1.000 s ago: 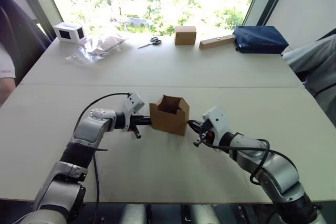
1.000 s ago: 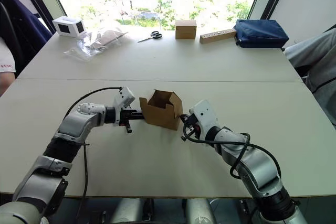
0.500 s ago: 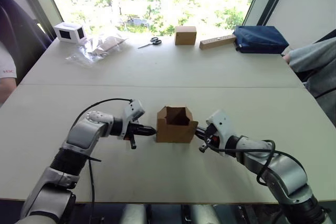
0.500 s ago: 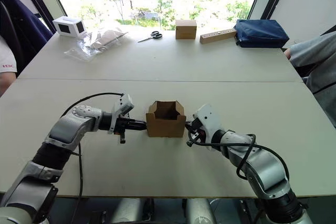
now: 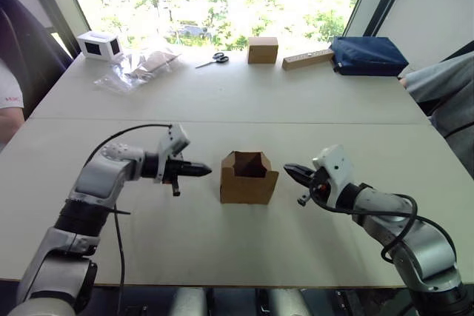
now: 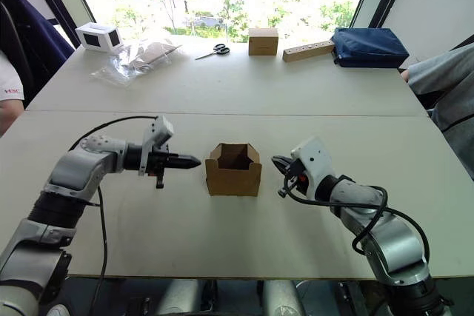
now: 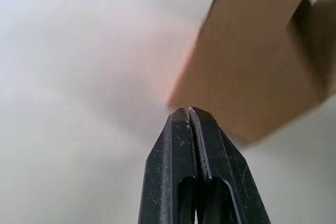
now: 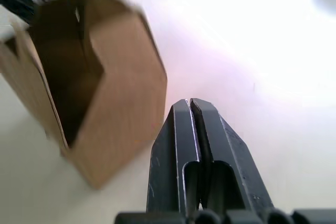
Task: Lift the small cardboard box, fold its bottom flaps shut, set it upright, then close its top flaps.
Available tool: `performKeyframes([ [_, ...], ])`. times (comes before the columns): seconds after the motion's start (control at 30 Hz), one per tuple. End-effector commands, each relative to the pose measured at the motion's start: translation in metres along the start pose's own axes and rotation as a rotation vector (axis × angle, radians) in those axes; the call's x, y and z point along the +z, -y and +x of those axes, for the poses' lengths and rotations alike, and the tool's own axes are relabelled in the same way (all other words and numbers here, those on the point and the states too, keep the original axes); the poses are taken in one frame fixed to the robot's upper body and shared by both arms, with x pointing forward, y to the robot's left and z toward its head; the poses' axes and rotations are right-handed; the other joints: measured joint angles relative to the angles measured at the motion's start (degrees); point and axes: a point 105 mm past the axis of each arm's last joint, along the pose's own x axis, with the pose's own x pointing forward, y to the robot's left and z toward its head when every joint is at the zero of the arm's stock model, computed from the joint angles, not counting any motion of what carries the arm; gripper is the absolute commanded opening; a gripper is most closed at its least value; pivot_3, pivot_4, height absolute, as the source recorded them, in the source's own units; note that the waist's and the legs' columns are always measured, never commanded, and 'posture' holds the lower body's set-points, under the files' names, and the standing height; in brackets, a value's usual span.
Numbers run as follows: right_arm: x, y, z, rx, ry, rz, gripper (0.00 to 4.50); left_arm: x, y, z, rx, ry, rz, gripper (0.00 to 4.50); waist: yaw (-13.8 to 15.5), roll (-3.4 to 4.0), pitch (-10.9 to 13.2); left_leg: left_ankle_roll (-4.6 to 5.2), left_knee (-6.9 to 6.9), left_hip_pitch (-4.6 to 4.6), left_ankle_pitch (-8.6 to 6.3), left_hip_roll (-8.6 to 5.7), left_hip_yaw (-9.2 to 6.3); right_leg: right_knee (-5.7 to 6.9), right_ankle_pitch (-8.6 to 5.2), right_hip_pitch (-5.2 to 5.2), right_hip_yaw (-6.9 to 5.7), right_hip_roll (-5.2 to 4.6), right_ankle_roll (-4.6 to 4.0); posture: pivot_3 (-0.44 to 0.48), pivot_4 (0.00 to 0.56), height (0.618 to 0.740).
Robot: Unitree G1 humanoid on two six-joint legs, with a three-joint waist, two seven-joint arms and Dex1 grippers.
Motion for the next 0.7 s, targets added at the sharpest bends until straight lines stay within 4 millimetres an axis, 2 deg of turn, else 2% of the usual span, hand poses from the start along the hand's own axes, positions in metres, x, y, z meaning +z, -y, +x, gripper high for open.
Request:
performKeyframes([
  [0.03,0.023,-0.01,0.004,0.098,0.135,0.02,0.0,0.028,0.01,-0.003,-0.075,0.113,0.016,0.03,-0.2,0.0,0.0,0.0,0.0,0.0,0.0,0.0,0.0,-0.01,0.03,0.0,0.0,0.01,0.06,0.0,0.15,0.74],
  [0.13,0.014,-0.016,0.013,0.154,0.094,-0.028,0.0,0.03,0.018,0.0,-0.133,0.127,-0.007,0.03,-0.2,0.0,0.0,0.0,0.0,0.01,0.0,0.0,-0.01,-0.01,0.06,0.0,0.0,0.04,0.1,0.0,0.15,0.74],
  [0.27,0.006,-0.021,0.02,0.218,0.062,-0.038,0.0,0.021,0.021,0.01,-0.152,0.1,-0.018,0.03,0.0,0.0,0.0,0.0,0.0,0.02,0.0,-0.02,-0.01,0.0,-0.02,0.0,-0.01,0.06,-0.04,0.0,0.15,0.74],
  [0.47,-0.026,-0.017,0.028,0.254,-0.073,-0.089,0.0,-0.009,0.019,0.03,-0.128,-0.024,0.033,0.03,0.0,-0.02,0.0,0.0,0.0,0.04,0.0,-0.04,0.03,-0.01,-0.03,0.04,0.02,0.01,-0.06,0.0,0.15,0.74],
  [0.7,-0.04,-0.019,0.029,0.268,-0.106,-0.092,0.0,-0.028,0.016,0.04,-0.114,-0.1,0.056,0.03,0.1,0.01,-0.4,0.0,-0.02,0.57,-0.01,0.01,-0.08,-0.14,-0.06,0.66,-0.09,-0.03,-0.1,0.0,0.15,0.74],
])
